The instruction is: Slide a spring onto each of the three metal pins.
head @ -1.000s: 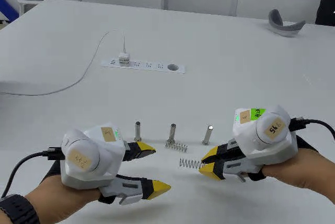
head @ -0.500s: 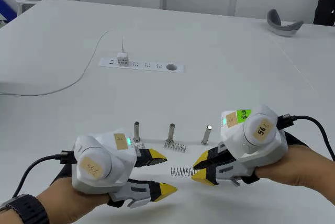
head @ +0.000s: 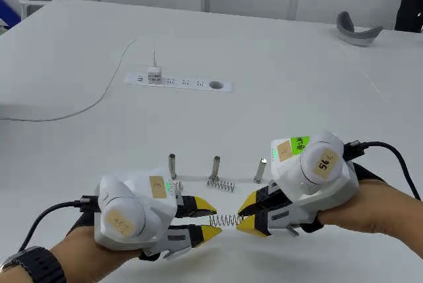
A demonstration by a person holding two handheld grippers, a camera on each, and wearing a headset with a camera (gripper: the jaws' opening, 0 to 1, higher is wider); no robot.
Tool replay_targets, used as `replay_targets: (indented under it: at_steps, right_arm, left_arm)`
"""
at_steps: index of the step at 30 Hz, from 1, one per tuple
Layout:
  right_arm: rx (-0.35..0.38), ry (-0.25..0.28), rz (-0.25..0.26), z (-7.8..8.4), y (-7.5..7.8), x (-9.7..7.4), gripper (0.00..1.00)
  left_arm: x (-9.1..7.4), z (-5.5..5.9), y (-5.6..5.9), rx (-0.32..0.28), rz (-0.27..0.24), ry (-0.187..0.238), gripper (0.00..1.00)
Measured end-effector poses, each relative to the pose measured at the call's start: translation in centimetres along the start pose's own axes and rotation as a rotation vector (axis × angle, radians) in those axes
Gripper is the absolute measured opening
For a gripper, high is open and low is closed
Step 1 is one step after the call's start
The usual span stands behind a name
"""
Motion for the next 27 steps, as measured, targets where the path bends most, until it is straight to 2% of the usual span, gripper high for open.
replay_targets:
  at_steps: [5, 16, 27]
  right_arm:
    - [0.003, 0.019, 0.000, -0.8, -0.1, -0.3, 0.11]
    - [0.014, 0.124, 0.013, -3.8, 0.0, -1.3, 0.11]
    - [0.012, 0.167, 0.017, -4.9, -0.1, -1.1, 0.12]
  left_arm:
    - [0.0, 0.1, -0.1, -0.002, -0.006, -0.003, 0.13]
    - [-0.1, 0.0, 0.0, -0.010, -0.009, -0.002, 0.12]
    - [0.0, -0.1, 0.2, -0.017, -0.008, -0.001, 0.11]
Point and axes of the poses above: the centre of the closed fingertips' face, and the gripper's own axes: x roughly forward along the fingers, y roughly to its right, z roughly out of its underside, the point moved 1 cm from there along -x, roughly backward along the fingers, and after that the axes turned 5 degrees about -x, right-handed, at the moved point
